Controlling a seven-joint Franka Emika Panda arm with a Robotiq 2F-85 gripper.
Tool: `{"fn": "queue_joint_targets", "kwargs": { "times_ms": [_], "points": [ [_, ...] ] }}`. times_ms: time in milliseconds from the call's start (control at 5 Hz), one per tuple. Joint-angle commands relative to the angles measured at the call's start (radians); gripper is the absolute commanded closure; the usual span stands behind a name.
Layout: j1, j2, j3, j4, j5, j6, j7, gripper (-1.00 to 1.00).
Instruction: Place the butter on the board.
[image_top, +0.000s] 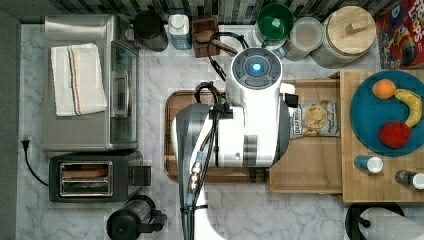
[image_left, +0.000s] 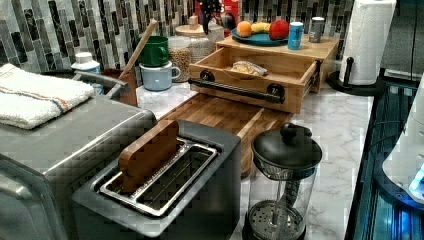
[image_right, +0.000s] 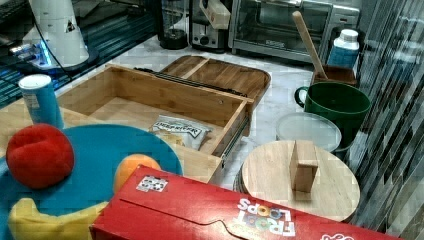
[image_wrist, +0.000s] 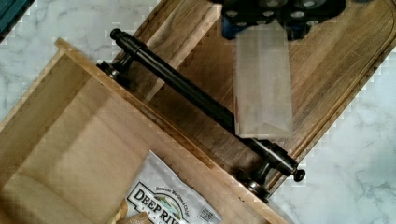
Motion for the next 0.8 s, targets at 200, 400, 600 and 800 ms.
{"fn": "queue_joint_targets", "kwargs": {
  "times_ms": [200, 400, 600, 800],
  "points": [
    [-0.008, 0.000, 0.014, 0.000, 0.000, 0.001, 0.001, 1.00],
    [0.025, -0.051, 0.038, -0.055, -0.011, 0.018, 0.180, 1.00],
    [0.072, -0.093, 0.081, -0.122, -0.038, 0.074, 0.427, 1.00],
    [0.117, -0.122, 0.121, -0.224, -0.093, 0.183, 0.624, 1.00]
  ]
}}
